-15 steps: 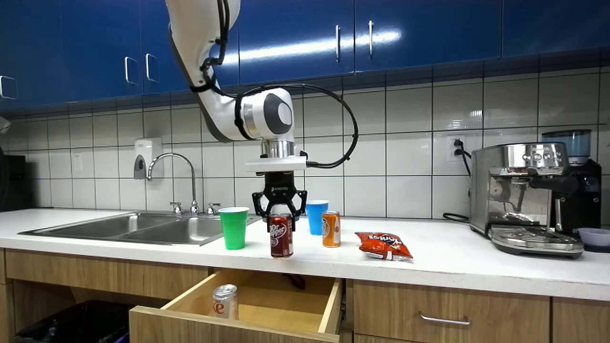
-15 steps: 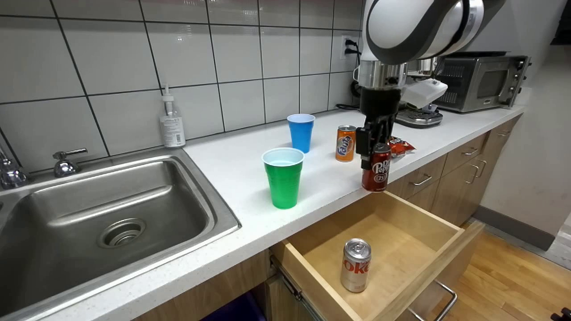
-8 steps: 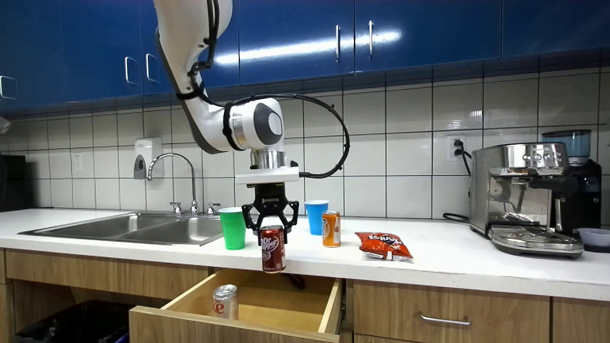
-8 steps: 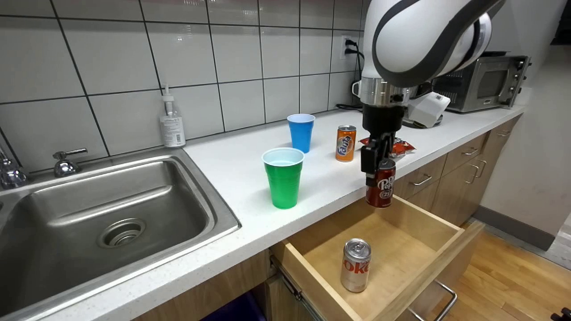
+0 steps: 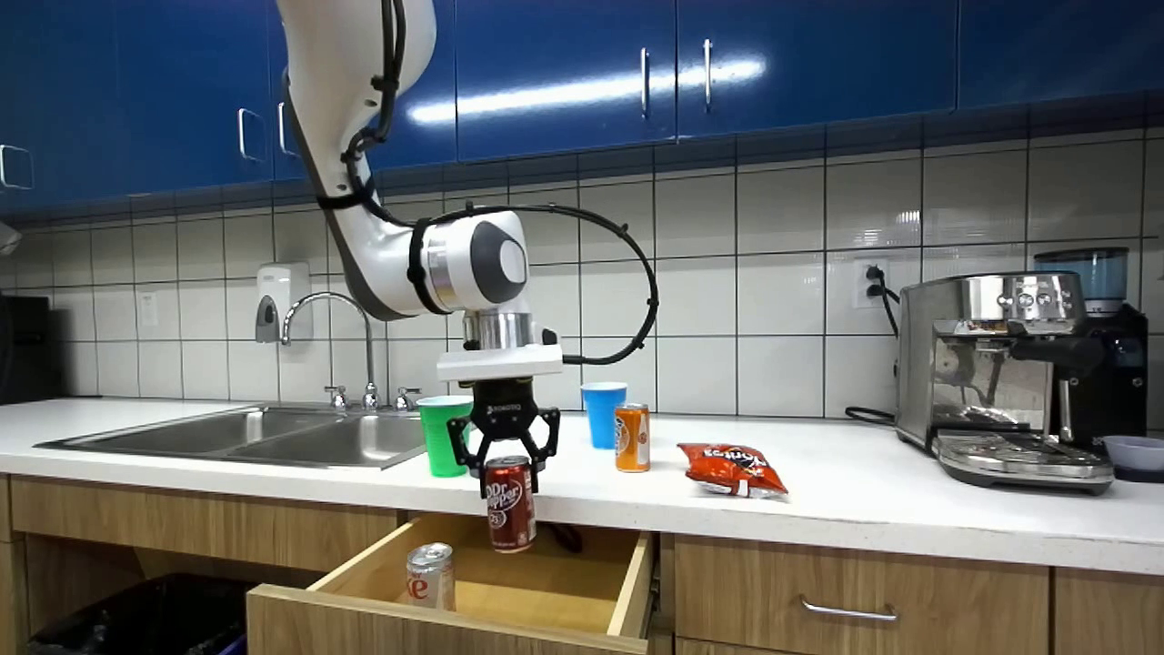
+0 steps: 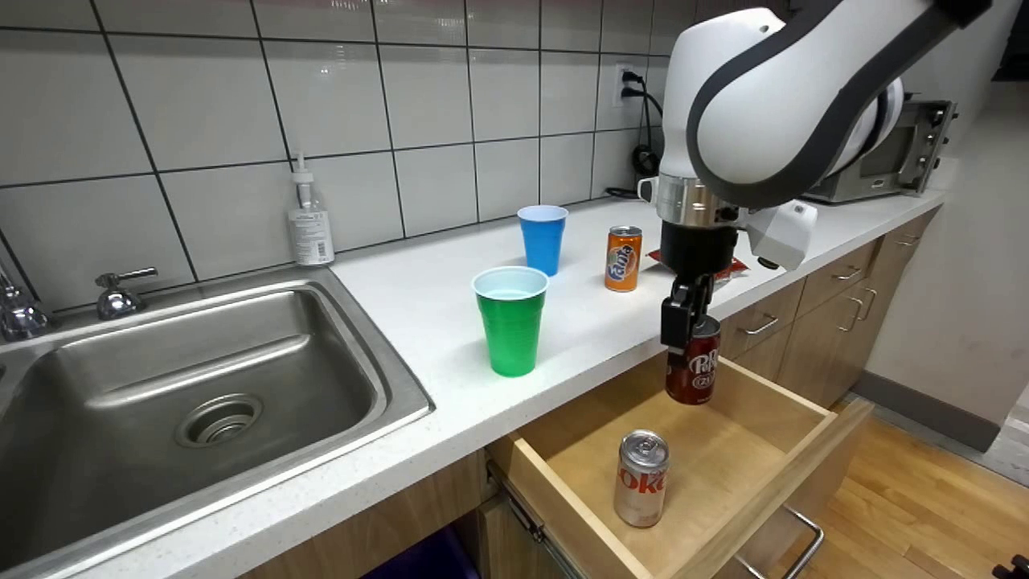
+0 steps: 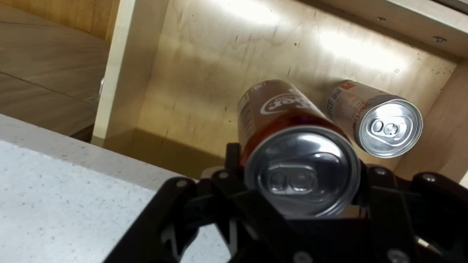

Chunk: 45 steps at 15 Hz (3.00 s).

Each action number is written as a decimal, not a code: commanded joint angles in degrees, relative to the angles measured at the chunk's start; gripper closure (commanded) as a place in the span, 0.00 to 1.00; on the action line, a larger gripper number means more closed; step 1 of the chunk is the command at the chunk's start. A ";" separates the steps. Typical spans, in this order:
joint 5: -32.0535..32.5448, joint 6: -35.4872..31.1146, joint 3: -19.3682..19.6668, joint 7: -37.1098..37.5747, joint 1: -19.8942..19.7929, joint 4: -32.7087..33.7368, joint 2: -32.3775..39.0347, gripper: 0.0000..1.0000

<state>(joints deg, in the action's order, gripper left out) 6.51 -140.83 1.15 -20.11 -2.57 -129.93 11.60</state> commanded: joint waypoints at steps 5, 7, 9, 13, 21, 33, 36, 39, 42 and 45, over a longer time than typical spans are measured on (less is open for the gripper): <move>0.44 -5.93 -1.04 -2.08 -0.40 -4.04 -0.40 0.62; 0.04 -7.73 -1.39 -3.06 -0.59 -4.54 0.30 0.62; -0.12 -9.50 -1.60 -3.84 -0.79 -5.09 0.90 0.62; -1.15 -13.08 -2.33 -6.33 -1.63 -6.13 2.53 0.62; -0.68 -16.02 -3.11 -9.42 -3.29 -6.07 6.41 0.62; 1.44 -17.20 -3.27 -10.55 -3.91 -5.39 10.20 0.62; 1.68 -17.24 -3.19 -10.31 -3.79 -5.44 10.35 0.62; 1.87 -16.90 -3.07 -10.10 -3.69 -5.48 10.23 0.11; 2.03 -16.78 -3.09 -10.12 -3.68 -5.54 9.84 0.00; 1.85 -16.46 -3.18 -10.17 -3.82 -5.78 8.80 0.00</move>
<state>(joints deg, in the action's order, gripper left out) 7.21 -157.59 -0.93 -29.79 -4.95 -135.50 22.14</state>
